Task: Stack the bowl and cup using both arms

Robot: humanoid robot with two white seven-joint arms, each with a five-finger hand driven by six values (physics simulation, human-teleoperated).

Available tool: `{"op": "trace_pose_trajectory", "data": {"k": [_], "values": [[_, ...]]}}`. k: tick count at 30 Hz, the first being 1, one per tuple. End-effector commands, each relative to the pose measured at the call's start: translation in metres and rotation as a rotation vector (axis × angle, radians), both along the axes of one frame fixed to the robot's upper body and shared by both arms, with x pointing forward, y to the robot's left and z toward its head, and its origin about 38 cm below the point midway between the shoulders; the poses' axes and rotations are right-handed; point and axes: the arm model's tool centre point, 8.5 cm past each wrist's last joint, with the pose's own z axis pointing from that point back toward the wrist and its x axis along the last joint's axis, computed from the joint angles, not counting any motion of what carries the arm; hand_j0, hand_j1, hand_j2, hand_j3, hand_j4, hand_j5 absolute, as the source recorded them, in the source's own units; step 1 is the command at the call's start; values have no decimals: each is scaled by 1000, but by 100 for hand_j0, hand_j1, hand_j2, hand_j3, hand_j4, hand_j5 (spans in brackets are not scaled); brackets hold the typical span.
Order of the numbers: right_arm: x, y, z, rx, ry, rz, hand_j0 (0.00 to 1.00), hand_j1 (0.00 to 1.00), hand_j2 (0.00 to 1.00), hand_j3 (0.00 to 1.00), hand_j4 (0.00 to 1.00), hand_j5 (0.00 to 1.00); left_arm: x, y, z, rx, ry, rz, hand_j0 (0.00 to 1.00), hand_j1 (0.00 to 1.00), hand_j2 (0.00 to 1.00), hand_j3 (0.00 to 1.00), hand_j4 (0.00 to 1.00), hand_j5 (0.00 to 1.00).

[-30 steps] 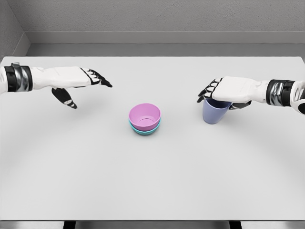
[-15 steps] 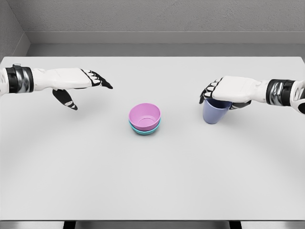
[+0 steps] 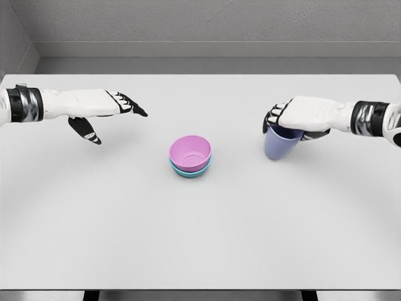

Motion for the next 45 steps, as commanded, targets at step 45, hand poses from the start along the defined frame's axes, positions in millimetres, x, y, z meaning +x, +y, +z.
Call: {"op": "trace_pose_trajectory", "data": {"k": [45], "values": [[9,131,58,255,-90,247,43,43,43,43,43,43,0,3,1,-3,2,10,100,100,100,100,100,100]]}}
